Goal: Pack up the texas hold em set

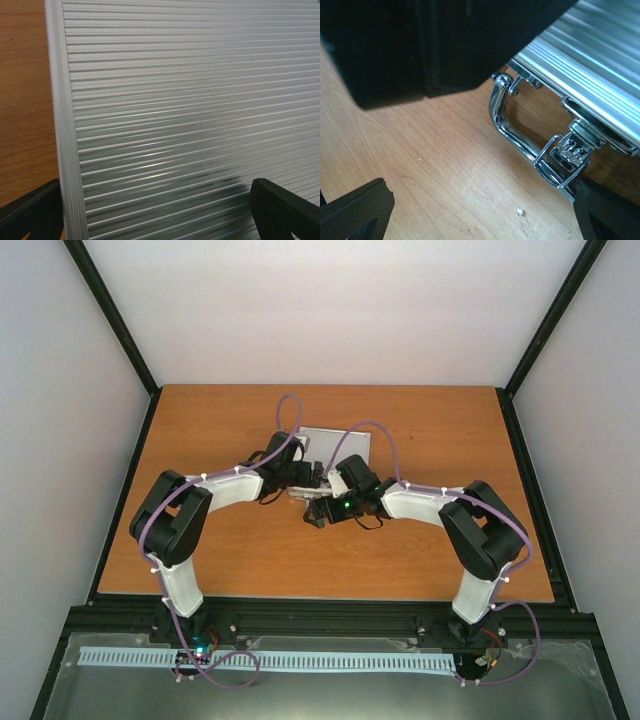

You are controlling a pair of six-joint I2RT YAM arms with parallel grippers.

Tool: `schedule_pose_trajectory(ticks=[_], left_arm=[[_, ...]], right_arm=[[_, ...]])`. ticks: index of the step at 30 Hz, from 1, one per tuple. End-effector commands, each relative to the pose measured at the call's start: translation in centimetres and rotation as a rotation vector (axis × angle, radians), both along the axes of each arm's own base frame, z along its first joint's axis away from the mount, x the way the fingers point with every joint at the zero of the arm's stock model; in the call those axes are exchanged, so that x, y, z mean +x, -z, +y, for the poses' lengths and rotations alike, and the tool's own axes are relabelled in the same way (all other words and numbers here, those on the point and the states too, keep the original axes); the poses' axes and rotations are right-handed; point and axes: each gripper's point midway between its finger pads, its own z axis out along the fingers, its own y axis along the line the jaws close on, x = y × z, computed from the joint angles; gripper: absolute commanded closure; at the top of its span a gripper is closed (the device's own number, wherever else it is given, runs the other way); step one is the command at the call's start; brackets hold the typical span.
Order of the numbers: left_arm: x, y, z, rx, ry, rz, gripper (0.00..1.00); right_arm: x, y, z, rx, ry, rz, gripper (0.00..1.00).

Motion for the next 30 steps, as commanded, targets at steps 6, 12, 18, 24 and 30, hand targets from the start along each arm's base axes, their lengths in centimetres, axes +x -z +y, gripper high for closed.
schedule_pose_trajectory(ticks=[6,12,18,24,30], left_arm=[[-6.0,8.3,2.3,0.175,0.052,0.271,0.00],[-6.0,8.4,2.3,0.177,0.056,0.272,0.00],[-6.1,8.4,2.4,0.188,0.061,0.273,0.00],[-6.1,8.3,2.5,0.191,0.059,0.273,0.00],[-6.2,8.6,2.6,0.194,0.056,0.278,0.00]], right_arm=[[2.4,2.8,-0.4,-0.129,0.049,-0.085,0.00],[2.2,5.5,-0.7,-0.197,0.053,-0.073,0.00],[1.3,7.3,-0.4,-0.164,0.033,-0.029,0.00],[-1.1,5.8,0.7,0.059,-0.052,0.106,0.00],[-2.2,4.6,0.0,0.198,-0.110,0.227,0.00]])
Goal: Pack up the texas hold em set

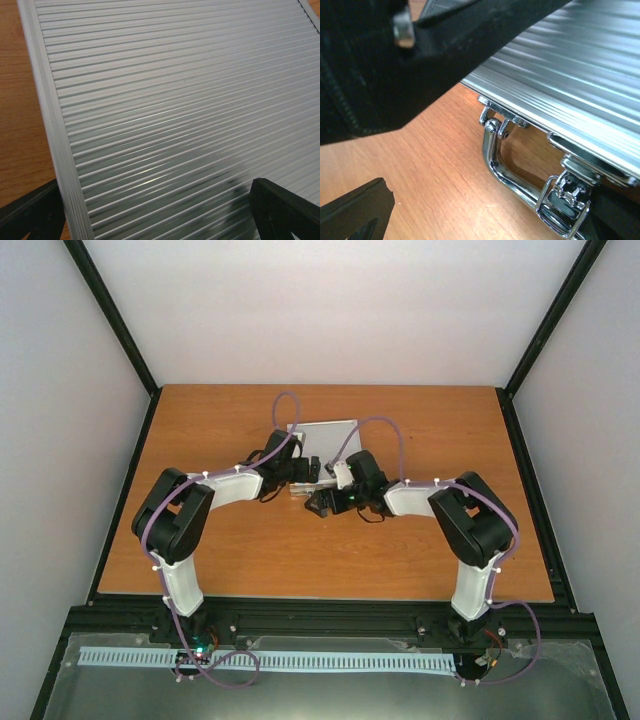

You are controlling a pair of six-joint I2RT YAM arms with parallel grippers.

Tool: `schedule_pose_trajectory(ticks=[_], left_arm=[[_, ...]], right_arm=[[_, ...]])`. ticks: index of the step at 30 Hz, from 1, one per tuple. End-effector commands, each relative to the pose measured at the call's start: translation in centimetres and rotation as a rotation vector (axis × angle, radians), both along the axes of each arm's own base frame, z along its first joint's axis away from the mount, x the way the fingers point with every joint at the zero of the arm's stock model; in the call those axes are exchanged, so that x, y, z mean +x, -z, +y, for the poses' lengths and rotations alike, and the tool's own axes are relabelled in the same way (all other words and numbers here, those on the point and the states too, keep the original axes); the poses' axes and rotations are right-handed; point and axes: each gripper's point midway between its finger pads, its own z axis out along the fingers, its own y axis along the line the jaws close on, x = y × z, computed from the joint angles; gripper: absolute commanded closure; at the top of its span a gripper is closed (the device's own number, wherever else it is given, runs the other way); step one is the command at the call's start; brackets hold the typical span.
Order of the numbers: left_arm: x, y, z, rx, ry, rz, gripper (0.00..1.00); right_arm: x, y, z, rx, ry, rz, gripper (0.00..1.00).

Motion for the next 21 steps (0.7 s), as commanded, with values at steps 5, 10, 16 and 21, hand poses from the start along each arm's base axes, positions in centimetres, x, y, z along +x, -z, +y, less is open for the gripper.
schedule_pose_trajectory(ticks=[5,10,16,21], left_arm=[[-7.8,8.7,1.7,0.183,0.107,0.330,0.00],[-7.8,8.9,1.8,0.187,0.106,0.333,0.00],[-7.8,9.0,1.8,0.188,0.109,0.336,0.00],[-7.8,9.1,1.7,0.186,0.108,0.338,0.00]], right_arm=[[-5.7,4.1,-1.3,0.197,-0.171,0.431,0.00],[-4.8,4.6,-1.4,0.284,-0.156,0.488,0.01],[-4.7,3.4,-0.9,0.347,-0.197,0.504,0.01],[-4.4,2.3,-1.1,0.396,-0.223,0.517,0.01]])
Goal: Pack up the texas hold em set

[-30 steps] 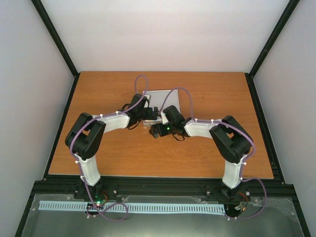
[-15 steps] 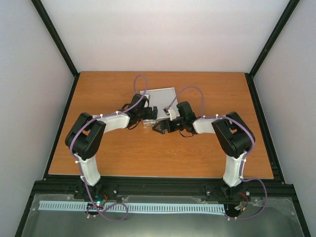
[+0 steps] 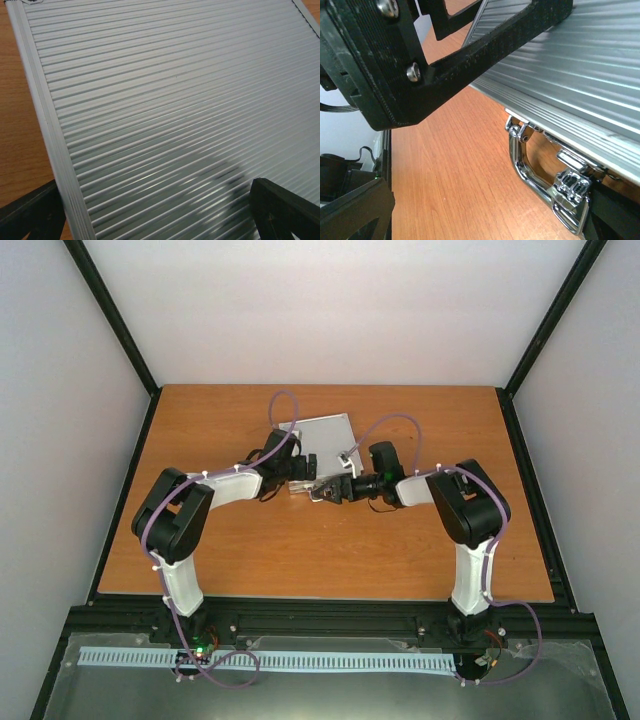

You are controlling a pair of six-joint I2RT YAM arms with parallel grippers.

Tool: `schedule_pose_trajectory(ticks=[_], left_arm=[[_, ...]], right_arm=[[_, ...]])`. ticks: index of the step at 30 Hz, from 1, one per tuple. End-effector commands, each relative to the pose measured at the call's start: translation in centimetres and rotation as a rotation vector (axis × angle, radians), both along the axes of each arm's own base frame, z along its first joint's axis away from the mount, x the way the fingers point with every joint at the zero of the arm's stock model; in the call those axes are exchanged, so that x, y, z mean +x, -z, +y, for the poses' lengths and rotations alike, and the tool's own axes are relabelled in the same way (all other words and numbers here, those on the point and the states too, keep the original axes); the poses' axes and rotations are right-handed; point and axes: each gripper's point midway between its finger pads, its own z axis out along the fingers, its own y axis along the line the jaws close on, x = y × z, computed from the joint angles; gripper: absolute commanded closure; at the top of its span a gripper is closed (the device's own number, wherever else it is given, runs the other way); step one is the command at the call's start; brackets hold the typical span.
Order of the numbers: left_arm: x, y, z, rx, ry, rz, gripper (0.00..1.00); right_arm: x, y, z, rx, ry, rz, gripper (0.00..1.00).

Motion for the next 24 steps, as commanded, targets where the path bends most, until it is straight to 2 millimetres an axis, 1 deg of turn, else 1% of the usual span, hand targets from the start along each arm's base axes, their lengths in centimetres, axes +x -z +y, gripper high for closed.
schedule_pose_trajectory(ticks=[1,4,9,12,16,20,24], left_arm=[[-8.4,9.2,0.7,0.162,0.164,0.357,0.00],[-8.3,9.1,0.7,0.162,0.164,0.355,0.00],[-8.3,9.0,0.7,0.160,0.166,0.350,0.00],[-8.2,9.0,0.6,0.157,0.166,0.348,0.00],[-8.5,9.2,0.7,0.151,0.166,0.352,0.00],[-8.8,9.2,1.0,0.158,0.165,0.352,0.00],[-8.9,9.0,1.2,0.165,0.164,0.350,0.00]], right_arm=[[-6.0,4.0,0.1,0.026,-0.154,0.363,0.00],[-5.8,3.2,-0.3,0.039,-0.152,0.365,0.00],[-5.9,1.1,-0.5,0.052,-0.185,0.336,0.00],[-5.4,0.6,-0.5,0.055,-0.178,0.316,0.01],[-4.3,0.4,-0.3,0.055,-0.152,0.309,0.00],[-2.7,-0.2,0.0,0.055,-0.122,0.272,0.00],[-1.3,-0.3,-0.3,0.021,-0.054,0.252,0.01]])
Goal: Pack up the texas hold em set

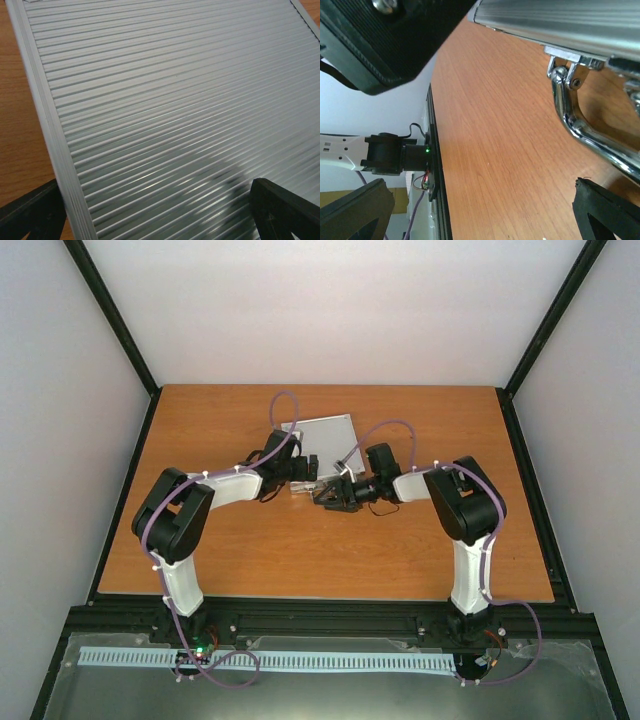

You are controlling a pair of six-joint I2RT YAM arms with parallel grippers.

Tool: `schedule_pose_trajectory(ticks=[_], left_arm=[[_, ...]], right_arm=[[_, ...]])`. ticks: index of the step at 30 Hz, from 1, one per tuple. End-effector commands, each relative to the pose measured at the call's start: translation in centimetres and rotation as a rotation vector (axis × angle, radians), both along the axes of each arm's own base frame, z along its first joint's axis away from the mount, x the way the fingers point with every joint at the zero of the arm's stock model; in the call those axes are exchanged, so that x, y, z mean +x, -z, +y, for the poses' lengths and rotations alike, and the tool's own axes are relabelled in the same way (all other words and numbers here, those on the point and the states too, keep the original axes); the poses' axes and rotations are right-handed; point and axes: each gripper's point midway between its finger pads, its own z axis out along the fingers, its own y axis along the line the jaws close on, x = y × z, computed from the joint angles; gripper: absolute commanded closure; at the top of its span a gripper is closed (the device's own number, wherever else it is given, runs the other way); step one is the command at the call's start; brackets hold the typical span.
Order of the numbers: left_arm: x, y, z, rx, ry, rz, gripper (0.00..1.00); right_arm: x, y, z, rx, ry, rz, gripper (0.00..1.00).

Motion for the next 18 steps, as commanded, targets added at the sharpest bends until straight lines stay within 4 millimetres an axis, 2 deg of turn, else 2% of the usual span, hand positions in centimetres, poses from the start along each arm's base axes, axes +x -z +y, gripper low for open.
schedule_pose_trajectory(ticks=[1,10,12,16,18], left_arm=[[-8.8,8.9,1.5,0.180,0.151,0.348,0.00],[-8.6,8.7,1.3,0.175,0.156,0.342,0.00],[-8.6,9.0,1.2,0.174,0.156,0.347,0.00],[-8.6,9.2,1.2,0.175,0.154,0.350,0.00],[-8.5,9.2,1.1,0.172,0.155,0.350,0.00]], right_arm=[[1.9,-0.3,-0.3,-0.038,0.074,-0.030,0.01],[3.4,-7.1,-2.8,-0.176,0.211,-0.289,0.00],[3.5,-7.9,-3.5,-0.216,0.237,-0.328,0.00],[2.8,-8.2,-4.3,-0.273,0.250,-0.361,0.05],[2.0,-7.2,-4.3,-0.302,0.238,-0.357,0.18]])
